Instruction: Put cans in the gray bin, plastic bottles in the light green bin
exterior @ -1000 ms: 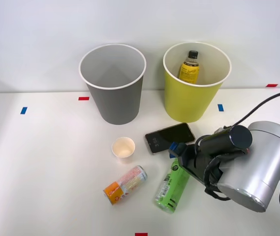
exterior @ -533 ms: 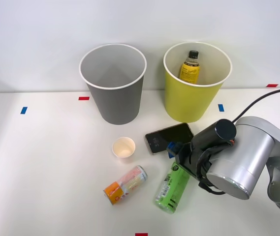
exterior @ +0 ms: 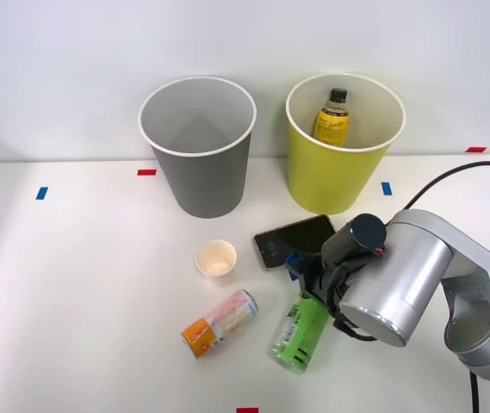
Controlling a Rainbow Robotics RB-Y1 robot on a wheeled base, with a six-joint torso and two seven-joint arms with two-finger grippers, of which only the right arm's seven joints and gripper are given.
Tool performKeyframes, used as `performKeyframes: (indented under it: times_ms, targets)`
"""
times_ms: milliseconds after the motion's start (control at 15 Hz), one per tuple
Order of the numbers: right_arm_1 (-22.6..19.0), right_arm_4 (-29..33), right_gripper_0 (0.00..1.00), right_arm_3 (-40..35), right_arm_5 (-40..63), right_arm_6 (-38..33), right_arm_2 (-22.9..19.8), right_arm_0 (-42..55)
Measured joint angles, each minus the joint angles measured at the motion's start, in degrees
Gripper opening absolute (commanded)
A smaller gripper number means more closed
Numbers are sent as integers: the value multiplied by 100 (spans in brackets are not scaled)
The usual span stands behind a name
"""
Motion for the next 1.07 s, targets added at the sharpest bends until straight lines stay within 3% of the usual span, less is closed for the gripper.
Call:
performKeyframes:
  times_ms: [933,1000,1067]
  targets:
    - [378,493,100,643,-84,340,122,6]
    - [378,500,71,647,-86,373,131,5]
    - [378,502,32,647,-85,412,137,4]
